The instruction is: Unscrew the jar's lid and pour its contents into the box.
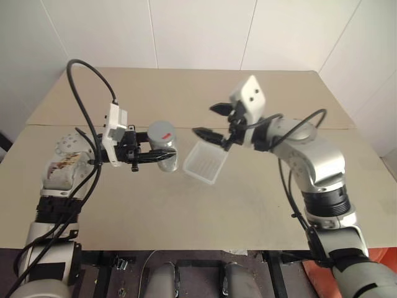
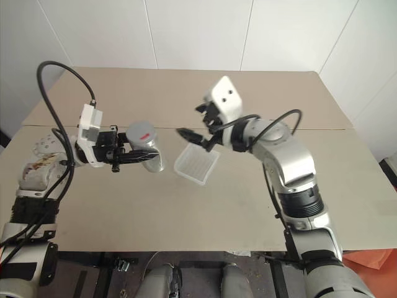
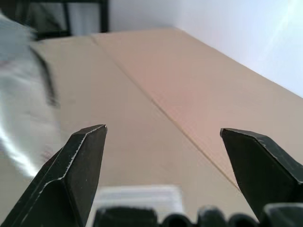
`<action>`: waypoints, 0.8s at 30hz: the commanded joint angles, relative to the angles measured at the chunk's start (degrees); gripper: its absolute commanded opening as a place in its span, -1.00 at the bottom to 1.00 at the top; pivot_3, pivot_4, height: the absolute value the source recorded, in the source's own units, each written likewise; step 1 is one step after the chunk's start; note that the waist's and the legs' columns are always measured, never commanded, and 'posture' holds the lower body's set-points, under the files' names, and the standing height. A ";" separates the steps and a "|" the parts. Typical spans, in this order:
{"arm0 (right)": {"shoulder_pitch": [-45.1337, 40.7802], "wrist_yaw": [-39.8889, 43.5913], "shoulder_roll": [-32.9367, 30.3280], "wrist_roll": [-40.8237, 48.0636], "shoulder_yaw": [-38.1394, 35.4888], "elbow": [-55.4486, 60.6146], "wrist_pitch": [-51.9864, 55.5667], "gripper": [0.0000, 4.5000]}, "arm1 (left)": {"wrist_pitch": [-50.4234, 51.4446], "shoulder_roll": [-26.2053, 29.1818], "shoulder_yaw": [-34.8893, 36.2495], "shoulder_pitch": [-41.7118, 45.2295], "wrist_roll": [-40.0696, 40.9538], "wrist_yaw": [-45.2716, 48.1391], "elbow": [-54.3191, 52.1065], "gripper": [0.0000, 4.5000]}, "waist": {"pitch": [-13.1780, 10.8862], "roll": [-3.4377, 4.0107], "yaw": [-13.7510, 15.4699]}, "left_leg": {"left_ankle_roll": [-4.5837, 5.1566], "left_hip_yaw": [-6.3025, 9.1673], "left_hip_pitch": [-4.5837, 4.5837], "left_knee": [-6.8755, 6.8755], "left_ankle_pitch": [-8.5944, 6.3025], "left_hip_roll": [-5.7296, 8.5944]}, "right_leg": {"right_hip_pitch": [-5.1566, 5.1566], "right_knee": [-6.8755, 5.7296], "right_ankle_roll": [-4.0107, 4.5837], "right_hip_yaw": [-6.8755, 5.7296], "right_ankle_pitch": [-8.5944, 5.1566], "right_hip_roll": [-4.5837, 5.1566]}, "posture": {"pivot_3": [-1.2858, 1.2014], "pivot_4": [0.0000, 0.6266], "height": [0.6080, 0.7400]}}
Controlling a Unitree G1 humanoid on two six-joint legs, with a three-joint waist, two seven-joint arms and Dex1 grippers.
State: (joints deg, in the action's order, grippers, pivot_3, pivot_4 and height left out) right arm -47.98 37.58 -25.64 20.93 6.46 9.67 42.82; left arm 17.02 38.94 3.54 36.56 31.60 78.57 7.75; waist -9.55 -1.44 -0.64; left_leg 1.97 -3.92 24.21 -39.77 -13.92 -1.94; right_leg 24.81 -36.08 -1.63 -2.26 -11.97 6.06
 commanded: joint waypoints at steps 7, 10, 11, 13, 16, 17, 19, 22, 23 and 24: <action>1.79 5.20 -0.19 9.24 -3.29 11.46 1.14 0.99 | 0.01 -1.21 -0.01 0.89 -0.10 -1.03 -1.05 -0.14 | 0.00 0.00 -0.06 | 0.00 0.02 0.03 -0.01 0.00 -0.01 | 0.03 -0.01 0.00 0.01 0.00 -0.01 | 0.03 -0.52 1.00; -0.08 3.15 3.33 10.10 0.53 14.50 2.60 0.99 | -1.10 -3.75 -1.52 2.42 -1.39 -1.68 0.93 -0.14 | 0.00 0.00 -0.04 | 0.00 0.03 0.01 -0.03 0.00 0.00 | 0.00 -0.03 0.00 0.00 0.00 -0.01 | 0.03 -0.52 1.00; -0.68 2.23 4.68 9.50 1.82 14.50 2.55 0.99 | -1.28 -4.44 -1.79 2.77 -1.63 -1.70 1.34 -0.14 | 0.00 0.00 -0.06 | -0.01 0.03 0.01 -0.04 0.01 0.00 | 0.00 -0.05 0.00 0.00 0.00 -0.01 | 0.03 -0.52 1.00; -2.06 0.22 7.07 7.66 4.02 12.89 2.50 0.99 | -1.69 -5.29 -2.19 3.26 -2.04 -1.54 1.92 -0.14 | 0.00 0.00 -0.21 | -0.01 0.04 0.00 -0.04 0.01 0.00 | 0.00 -0.07 0.00 0.00 0.00 -0.02 | 0.03 -0.52 1.00; -3.80 -2.50 9.67 3.91 7.30 9.62 1.67 0.99 | -2.15 -6.08 -2.47 3.80 -2.42 -1.22 2.57 -0.14 | 0.00 0.00 -0.20 | -0.01 0.03 0.01 -0.04 0.01 0.00 | 0.02 -0.06 0.00 0.02 0.00 -0.03 | 0.03 -0.52 1.00; -4.62 -3.94 10.76 2.15 8.36 7.72 1.30 0.99 | -2.24 -6.26 -2.53 3.92 -2.45 -1.18 2.69 -0.14 | 0.00 0.00 -0.18 | -0.01 0.02 0.01 -0.04 0.01 0.00 | 0.02 -0.07 0.00 0.02 0.00 -0.03 | 0.03 -0.52 1.00; -5.83 -5.38 12.13 -0.29 9.39 4.99 0.41 0.99 | -2.38 -6.45 -2.58 3.98 -2.44 -1.13 2.72 -0.14 | 0.00 0.00 -0.18 | -0.01 0.01 0.02 -0.04 0.01 0.00 | 0.02 -0.06 0.00 0.01 0.01 -0.03 | 0.03 -0.52 1.00; -6.28 -5.32 12.58 -1.52 9.17 3.72 -0.02 0.99 | -2.55 -6.30 -2.39 3.76 -2.40 -0.98 2.64 -0.14 | 0.00 0.00 0.00 | -0.01 0.01 0.05 -0.04 0.01 0.01 | 0.03 -0.05 0.01 0.00 0.01 -0.03 | 0.03 -0.52 1.00; -6.16 -5.00 12.21 -1.61 8.74 3.56 -0.02 0.99 | -2.54 -6.01 -2.18 3.47 -2.34 -1.00 2.34 -0.14 | 0.00 0.00 0.01 | -0.01 0.02 0.09 -0.04 0.01 0.01 | 0.03 -0.06 0.00 -0.01 0.01 -0.02 | 0.03 -0.52 1.00; -5.98 -4.68 11.70 -1.75 8.36 3.42 -0.10 0.99 | -2.52 -5.70 -1.96 3.21 -2.29 -1.04 2.09 -0.14 | 0.00 0.00 0.01 | 0.00 0.03 0.10 -0.04 0.00 0.01 | 0.03 -0.06 0.00 -0.01 0.01 -0.02 | 0.03 -0.52 1.00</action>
State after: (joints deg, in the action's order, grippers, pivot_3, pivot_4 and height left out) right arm -52.60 32.58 -13.03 19.98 16.56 12.14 44.37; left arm 15.26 32.40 0.48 38.86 29.10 77.18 11.18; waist -9.55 -1.44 -0.63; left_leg 1.98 -3.89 24.30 -39.82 -13.92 -1.93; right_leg 24.84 -36.14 -1.63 -2.27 -11.95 6.04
